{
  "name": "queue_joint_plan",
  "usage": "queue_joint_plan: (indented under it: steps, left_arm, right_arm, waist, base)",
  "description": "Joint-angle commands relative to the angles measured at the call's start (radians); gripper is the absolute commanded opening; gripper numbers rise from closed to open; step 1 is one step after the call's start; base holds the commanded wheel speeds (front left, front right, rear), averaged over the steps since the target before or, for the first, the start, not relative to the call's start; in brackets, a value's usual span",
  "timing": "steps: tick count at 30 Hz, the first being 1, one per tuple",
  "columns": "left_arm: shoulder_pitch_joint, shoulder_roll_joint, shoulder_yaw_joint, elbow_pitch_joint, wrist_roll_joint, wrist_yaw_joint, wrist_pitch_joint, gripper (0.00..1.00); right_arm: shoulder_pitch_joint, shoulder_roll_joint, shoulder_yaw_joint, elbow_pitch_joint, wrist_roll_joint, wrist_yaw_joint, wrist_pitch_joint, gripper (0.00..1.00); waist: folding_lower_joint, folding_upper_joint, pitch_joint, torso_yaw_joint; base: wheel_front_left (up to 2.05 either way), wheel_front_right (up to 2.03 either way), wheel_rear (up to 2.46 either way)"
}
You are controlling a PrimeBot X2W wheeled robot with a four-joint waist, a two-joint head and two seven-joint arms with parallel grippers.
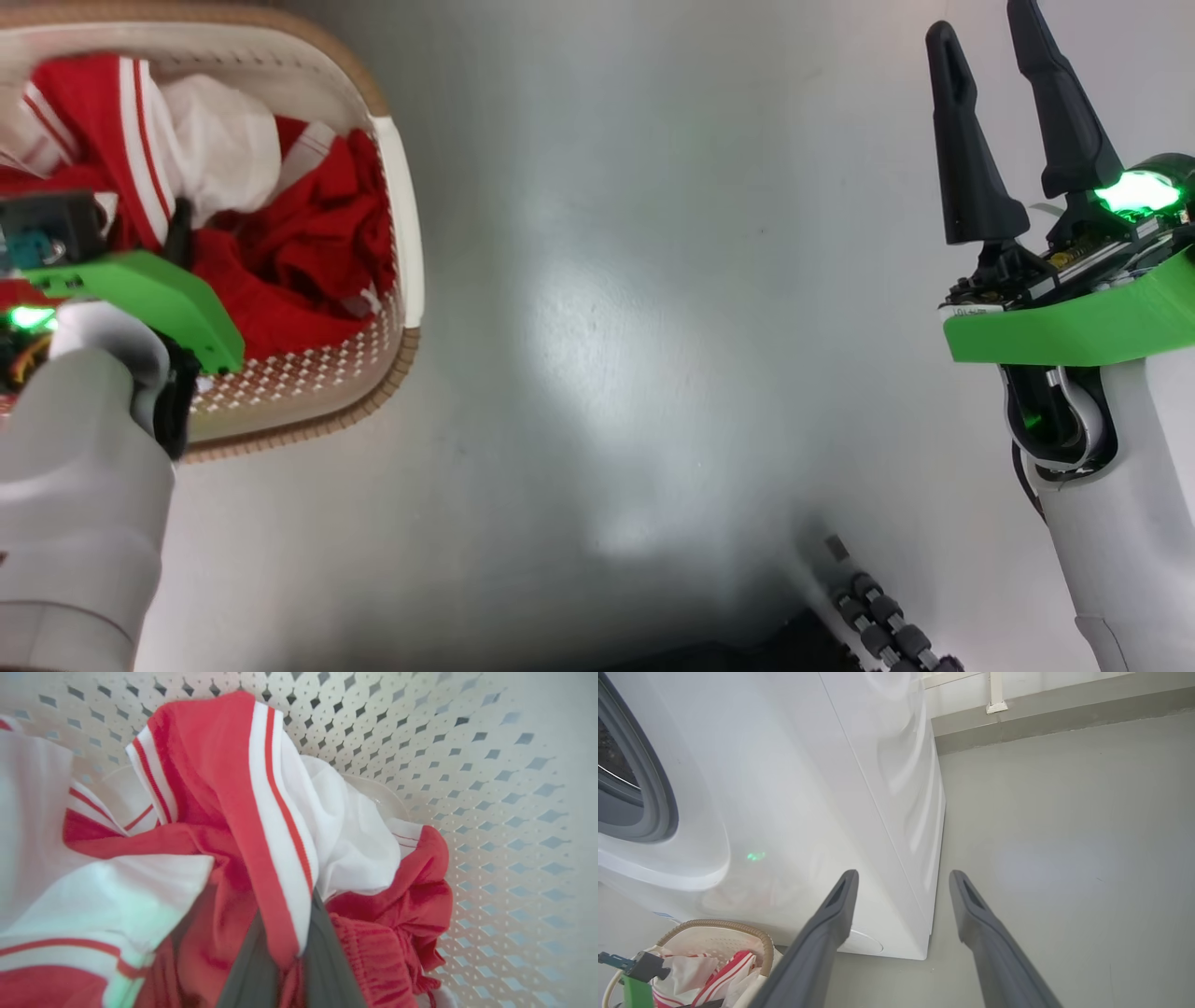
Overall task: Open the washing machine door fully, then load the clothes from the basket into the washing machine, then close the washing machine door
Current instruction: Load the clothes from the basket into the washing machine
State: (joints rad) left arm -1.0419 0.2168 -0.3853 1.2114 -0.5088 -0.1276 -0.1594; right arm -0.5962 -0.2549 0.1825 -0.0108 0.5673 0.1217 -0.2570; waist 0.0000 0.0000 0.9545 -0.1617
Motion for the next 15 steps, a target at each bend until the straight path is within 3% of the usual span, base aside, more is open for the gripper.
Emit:
queue_joint_plan:
  steps: [1,15]
  left_arm:
    - [0.05,0.041,0.005,-0.019,-0.02,-0.003,-0.019,0.0]
    - [0.208,0.046,-0.075,-0.157,-0.135,-0.003,-0.101,0.0]
  right_arm:
    - [0.039,0.0,0.017,-0.016,0.01,0.009,-0.005,1.0]
    - [0.099,-0.023,0.039,0.037,0.024,0.009,-0.005,1.0]
  waist:
    - [0.0,0.0,-0.037,0.013]
    - [0.0,0.0,-0.27,0.088]
  base:
    - [0.0,0.0,0.0]
    - [0.0,0.0,0.0]
